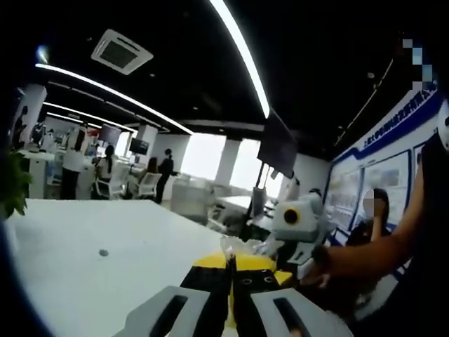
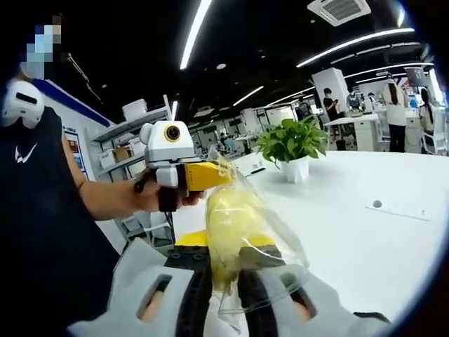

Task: Compare the silicone blocks by pressing each to a similar depth, holding the contact briefly, and releasing to observe deformation and rebound differences across the visible hardness samples.

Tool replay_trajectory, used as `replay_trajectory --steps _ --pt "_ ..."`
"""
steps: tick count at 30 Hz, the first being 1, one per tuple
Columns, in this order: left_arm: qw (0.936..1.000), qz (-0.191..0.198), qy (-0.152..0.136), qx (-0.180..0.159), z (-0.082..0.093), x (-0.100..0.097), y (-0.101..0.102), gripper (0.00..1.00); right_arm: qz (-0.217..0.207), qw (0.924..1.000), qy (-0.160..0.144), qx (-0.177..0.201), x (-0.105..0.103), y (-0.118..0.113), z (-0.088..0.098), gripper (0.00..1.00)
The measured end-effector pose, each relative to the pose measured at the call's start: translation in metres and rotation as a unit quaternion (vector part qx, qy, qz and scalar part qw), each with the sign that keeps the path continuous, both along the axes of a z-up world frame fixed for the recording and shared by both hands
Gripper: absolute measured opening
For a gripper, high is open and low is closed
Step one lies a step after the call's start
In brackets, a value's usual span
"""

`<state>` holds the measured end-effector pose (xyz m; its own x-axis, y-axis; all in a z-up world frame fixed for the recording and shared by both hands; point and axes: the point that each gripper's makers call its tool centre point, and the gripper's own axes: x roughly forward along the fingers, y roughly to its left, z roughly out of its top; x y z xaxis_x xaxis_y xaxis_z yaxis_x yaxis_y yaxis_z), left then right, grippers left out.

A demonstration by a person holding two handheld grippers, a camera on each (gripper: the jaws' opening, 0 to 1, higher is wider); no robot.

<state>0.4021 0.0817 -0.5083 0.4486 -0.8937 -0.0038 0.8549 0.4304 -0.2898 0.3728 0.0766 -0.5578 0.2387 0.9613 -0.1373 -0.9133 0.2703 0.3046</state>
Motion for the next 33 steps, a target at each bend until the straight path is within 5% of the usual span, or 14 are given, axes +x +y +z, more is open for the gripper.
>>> replay_trajectory --steps 11,15,20,23,33 --pt "0.9995 -0.024 0.010 -0.019 0.015 -0.004 -0.014 0.00 -0.031 0.9987 -0.032 0.023 0.009 -0.009 0.003 0.21" --pt "0.9994 -0.033 0.001 -0.005 0.015 -0.001 -0.021 0.00 -0.055 0.9976 -0.028 0.031 0.014 -0.015 0.000 0.42" --pt "0.9991 -0.042 0.005 -0.003 0.014 0.002 -0.030 0.00 -0.123 0.9908 -0.055 0.009 0.030 -0.031 -0.007 0.84" --pt "0.9991 -0.041 0.006 -0.006 0.013 0.004 -0.033 0.00 -0.161 0.9847 -0.065 0.013 0.040 -0.045 -0.008 0.96" --pt "0.9979 -0.050 0.038 -0.017 0.006 0.008 -0.041 0.00 -0.210 0.9731 -0.093 -0.023 0.041 -0.081 -0.021 0.96"
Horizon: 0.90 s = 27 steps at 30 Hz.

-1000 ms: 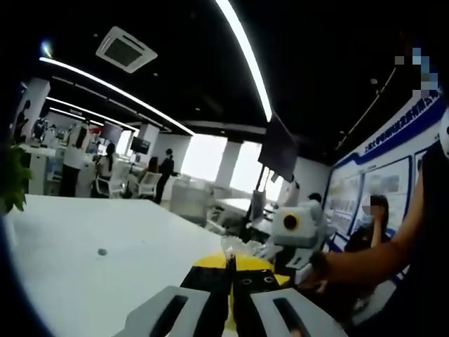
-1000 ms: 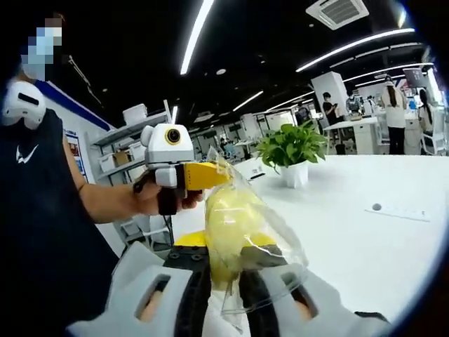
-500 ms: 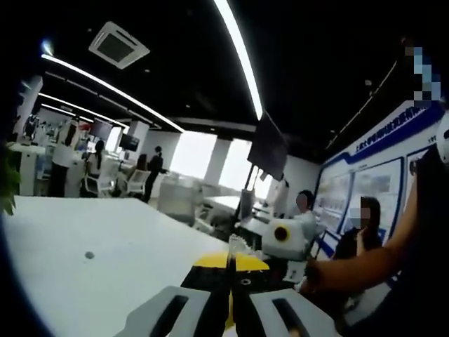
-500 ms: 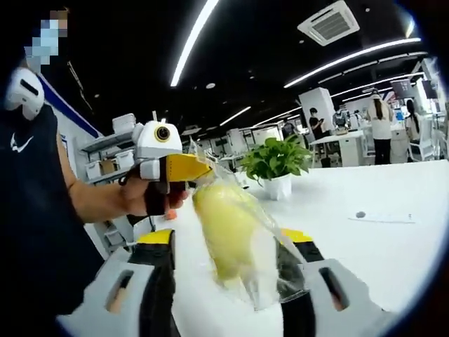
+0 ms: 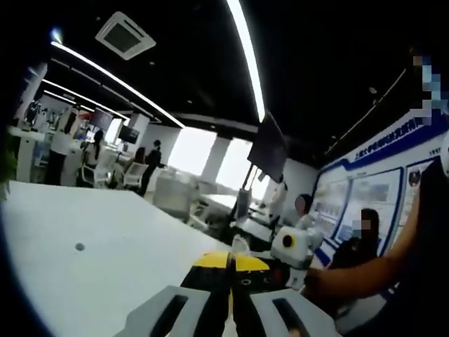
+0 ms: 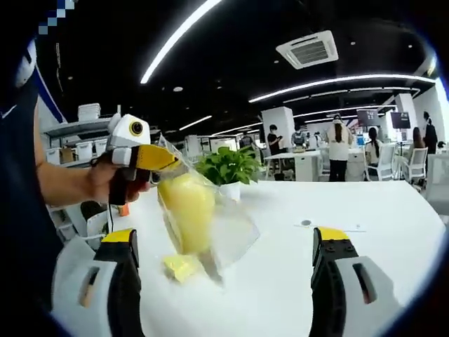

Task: Compare the silicone blocks by pressing each to a similar depth, holding the contact briefly, and releasing to observe deformation and rebound differences across the visible hardness samples.

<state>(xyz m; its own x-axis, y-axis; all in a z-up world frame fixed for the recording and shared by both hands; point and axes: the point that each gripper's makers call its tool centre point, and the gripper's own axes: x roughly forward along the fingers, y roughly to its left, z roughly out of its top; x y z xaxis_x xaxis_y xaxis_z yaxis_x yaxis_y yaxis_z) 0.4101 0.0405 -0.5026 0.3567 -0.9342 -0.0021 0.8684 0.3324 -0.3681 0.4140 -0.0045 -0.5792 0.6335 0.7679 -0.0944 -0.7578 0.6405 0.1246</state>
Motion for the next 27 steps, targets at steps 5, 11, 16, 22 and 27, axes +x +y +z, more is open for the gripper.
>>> replay_trajectory --steps 5,11,16,22,27 --pt "0.9999 0.001 0.014 0.005 -0.017 -0.001 -0.008 0.00 -0.015 0.9998 0.016 -0.001 -0.006 -0.012 -0.015 0.96" --pt "0.9991 0.016 0.038 -0.005 -0.041 0.001 -0.009 0.00 -0.034 0.9989 0.031 -0.006 -0.016 -0.025 -0.031 0.96" --pt "0.9975 0.031 0.063 -0.010 -0.062 0.004 -0.006 0.00 -0.048 0.9974 0.050 -0.019 -0.029 -0.036 -0.053 0.96" --pt "0.9933 0.062 0.097 -0.007 -0.094 0.004 -0.004 0.00 -0.063 0.9952 0.074 -0.015 -0.043 -0.044 -0.070 0.96" --pt "0.9901 0.067 0.123 -0.009 -0.120 0.004 -0.007 0.00 -0.068 0.9941 0.083 -0.013 -0.052 -0.045 -0.078 0.96"
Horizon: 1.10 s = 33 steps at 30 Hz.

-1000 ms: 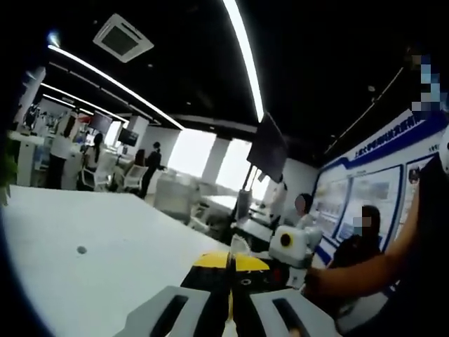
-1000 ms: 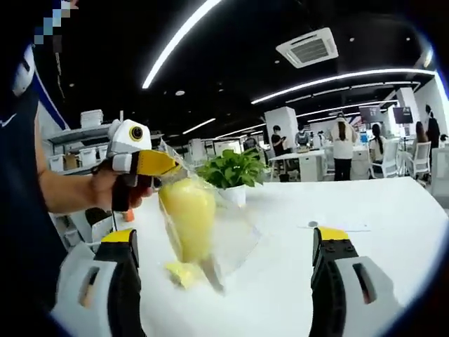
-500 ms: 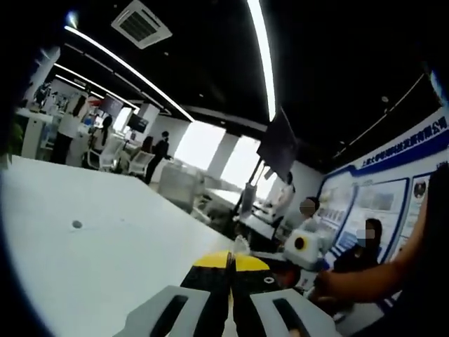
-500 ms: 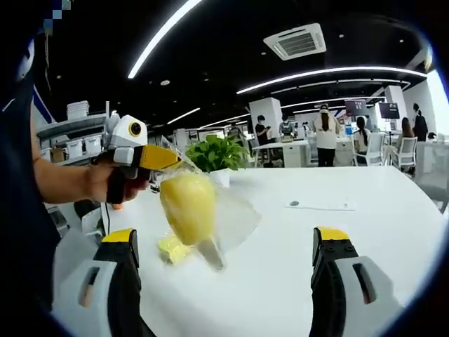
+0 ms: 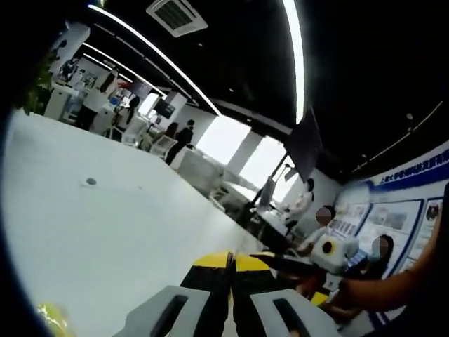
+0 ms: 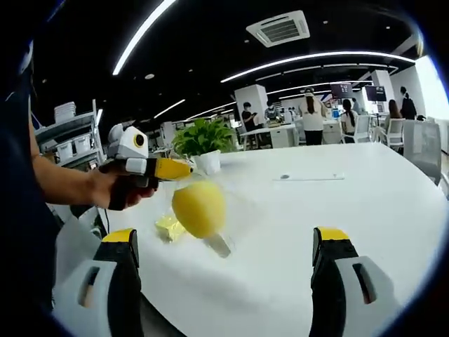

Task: Compare the silicone blocks by pressing each to a similar depth, holding the contact briefly, and releasing to observe deformation and rebound differences across the visible hardness samples.

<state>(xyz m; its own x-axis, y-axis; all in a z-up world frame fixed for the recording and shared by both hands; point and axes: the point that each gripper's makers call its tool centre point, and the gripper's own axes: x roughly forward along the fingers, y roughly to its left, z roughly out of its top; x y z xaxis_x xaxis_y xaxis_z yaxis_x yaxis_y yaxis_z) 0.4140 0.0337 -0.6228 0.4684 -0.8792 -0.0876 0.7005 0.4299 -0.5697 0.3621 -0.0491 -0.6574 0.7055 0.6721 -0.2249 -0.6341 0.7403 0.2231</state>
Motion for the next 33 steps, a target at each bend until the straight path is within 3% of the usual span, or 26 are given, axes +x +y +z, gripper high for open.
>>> replay_trajectory --steps 1,6,14,21,23,24,33 --pt "0.9999 -0.003 0.015 0.001 -0.007 0.000 -0.001 0.00 0.000 1.0000 0.002 0.001 -0.001 -0.001 -0.001 0.96" --pt "0.9994 -0.001 0.034 0.004 -0.024 -0.003 -0.005 0.00 -0.004 1.0000 0.007 -0.004 -0.004 -0.004 -0.005 0.96" --pt "0.9972 0.024 0.071 -0.008 -0.039 0.005 0.002 0.00 -0.006 0.9998 0.020 0.001 -0.008 -0.005 -0.010 0.96" --pt "0.9971 0.046 0.059 0.018 -0.054 0.023 0.012 0.00 -0.009 0.9998 0.020 0.003 -0.009 -0.006 -0.009 0.96" --pt "0.9970 0.055 0.027 0.046 -0.058 0.032 0.018 0.00 -0.009 0.9997 0.020 0.002 -0.010 -0.006 -0.010 0.96" --pt "0.9960 0.068 0.039 0.042 -0.060 0.035 0.020 0.00 -0.012 0.9997 0.021 0.003 -0.010 -0.007 -0.010 0.96" --pt "0.9897 0.107 0.048 0.081 -0.088 0.059 0.043 0.00 -0.015 0.9995 0.021 -0.018 -0.011 -0.007 -0.018 0.96"
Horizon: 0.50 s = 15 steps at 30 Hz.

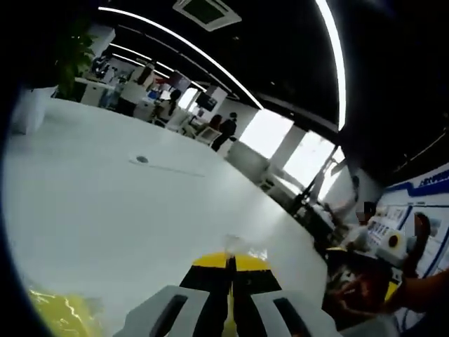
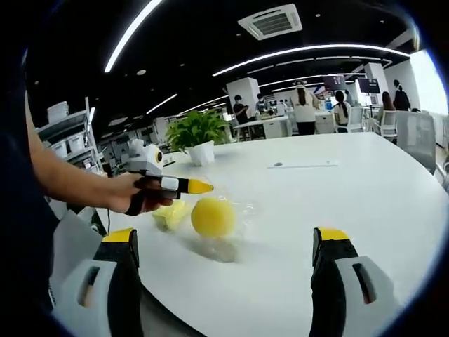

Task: Compare the silicone blocks by pressing each to a similar depth, holding the contact briefly, and releasing to observe deformation and rebound differences across the visible hardness samples.

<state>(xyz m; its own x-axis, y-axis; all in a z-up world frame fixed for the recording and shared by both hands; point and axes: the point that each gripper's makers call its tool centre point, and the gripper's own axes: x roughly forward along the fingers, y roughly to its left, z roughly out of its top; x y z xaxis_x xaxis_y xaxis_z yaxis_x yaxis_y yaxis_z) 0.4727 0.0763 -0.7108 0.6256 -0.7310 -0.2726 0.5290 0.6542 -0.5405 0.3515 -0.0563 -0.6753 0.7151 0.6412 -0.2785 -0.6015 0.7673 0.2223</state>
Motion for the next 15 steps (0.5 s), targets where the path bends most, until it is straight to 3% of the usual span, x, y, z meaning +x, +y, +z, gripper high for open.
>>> replay_trajectory --steps 9,11,15 --pt "0.9991 0.013 0.030 0.028 -0.029 0.016 0.015 0.00 -0.007 0.9997 0.004 -0.025 0.001 -0.004 -0.010 0.97" --pt "0.9981 0.016 0.049 0.033 -0.037 0.018 0.018 0.00 0.000 0.9991 0.006 -0.042 0.000 -0.003 -0.015 0.97" --pt "0.9976 0.022 0.052 0.039 -0.043 0.022 0.021 0.00 0.007 0.9984 0.008 -0.056 0.001 0.001 -0.019 0.97"
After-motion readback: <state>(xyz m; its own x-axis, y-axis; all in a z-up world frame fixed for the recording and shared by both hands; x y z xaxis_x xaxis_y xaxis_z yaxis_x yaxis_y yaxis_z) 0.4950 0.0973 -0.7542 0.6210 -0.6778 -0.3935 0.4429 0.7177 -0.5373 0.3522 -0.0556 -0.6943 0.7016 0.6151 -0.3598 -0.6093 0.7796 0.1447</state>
